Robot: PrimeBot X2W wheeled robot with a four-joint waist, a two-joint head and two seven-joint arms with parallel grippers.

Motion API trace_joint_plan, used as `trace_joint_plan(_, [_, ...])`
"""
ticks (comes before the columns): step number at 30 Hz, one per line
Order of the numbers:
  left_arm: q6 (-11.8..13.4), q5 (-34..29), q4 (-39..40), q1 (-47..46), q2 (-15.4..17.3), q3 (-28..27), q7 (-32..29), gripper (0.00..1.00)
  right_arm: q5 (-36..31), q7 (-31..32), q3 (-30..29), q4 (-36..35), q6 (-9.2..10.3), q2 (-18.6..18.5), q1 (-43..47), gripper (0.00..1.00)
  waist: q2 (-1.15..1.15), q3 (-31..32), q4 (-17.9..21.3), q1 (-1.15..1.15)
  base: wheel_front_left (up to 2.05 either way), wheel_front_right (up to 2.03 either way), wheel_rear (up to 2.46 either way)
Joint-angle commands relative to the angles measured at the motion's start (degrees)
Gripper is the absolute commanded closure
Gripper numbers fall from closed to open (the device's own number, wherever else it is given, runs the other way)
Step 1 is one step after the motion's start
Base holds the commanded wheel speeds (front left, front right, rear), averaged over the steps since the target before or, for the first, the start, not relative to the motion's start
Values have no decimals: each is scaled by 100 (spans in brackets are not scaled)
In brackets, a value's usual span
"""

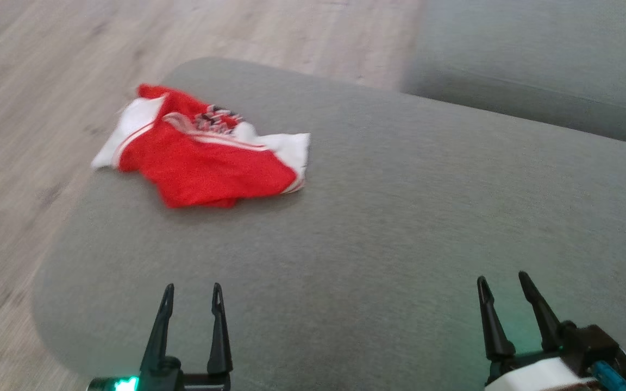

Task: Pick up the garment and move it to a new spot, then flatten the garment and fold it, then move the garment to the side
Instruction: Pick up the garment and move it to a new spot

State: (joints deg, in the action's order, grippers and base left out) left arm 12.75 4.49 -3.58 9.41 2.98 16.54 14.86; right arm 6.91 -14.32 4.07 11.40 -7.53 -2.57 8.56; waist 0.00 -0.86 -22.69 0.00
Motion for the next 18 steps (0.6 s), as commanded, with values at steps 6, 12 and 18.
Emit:
trace_joint_plan(6, [164,125,319,-304,-11,-105,14,0,-57,-68,127,-213,4,-194,-319,0,0,-469,-805,0,0,0,0])
trace_joint_plan(12, [356,290,555,-593,-11,-121,14,0,-54,-68,128,-276,4,-555,-402,0,0,-988,-826,0,0,0,0])
trace_joint_plan(18, [311,192,636,-1424,-10,-234,14,0,-76,-68,108,-398,4,-1075,-515,0,0,-1620,-769,0,0,0,0])
